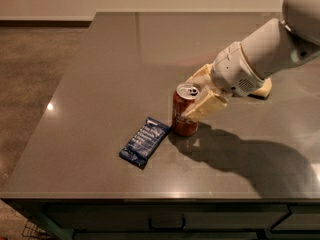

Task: Move coke can near rxbar blueberry

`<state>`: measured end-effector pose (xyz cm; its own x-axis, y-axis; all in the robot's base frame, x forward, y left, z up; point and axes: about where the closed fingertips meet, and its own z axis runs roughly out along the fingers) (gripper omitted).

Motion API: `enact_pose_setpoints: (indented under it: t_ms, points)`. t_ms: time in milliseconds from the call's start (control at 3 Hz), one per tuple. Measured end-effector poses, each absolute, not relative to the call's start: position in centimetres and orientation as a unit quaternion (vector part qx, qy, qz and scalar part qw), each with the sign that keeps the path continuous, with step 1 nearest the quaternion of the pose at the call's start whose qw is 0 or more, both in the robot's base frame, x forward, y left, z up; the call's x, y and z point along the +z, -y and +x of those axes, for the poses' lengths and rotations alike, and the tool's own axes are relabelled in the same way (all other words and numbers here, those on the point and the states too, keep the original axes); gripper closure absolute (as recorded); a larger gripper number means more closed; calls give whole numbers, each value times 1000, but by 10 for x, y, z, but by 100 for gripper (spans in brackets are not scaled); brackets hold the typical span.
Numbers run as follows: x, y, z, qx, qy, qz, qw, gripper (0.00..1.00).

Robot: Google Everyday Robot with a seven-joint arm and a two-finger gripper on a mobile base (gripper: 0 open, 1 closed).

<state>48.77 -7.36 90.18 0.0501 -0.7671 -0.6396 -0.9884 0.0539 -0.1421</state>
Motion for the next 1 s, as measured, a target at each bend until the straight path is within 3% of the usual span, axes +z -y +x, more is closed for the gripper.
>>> enact_pose_setpoints:
  t_ms: [333,667,1000]
  points:
    - [902,72,487,187,-662,-663,295,12]
    - [903,70,486,187,-661,-664,295,0]
    - [903,70,486,187,-661,-664,295,0]
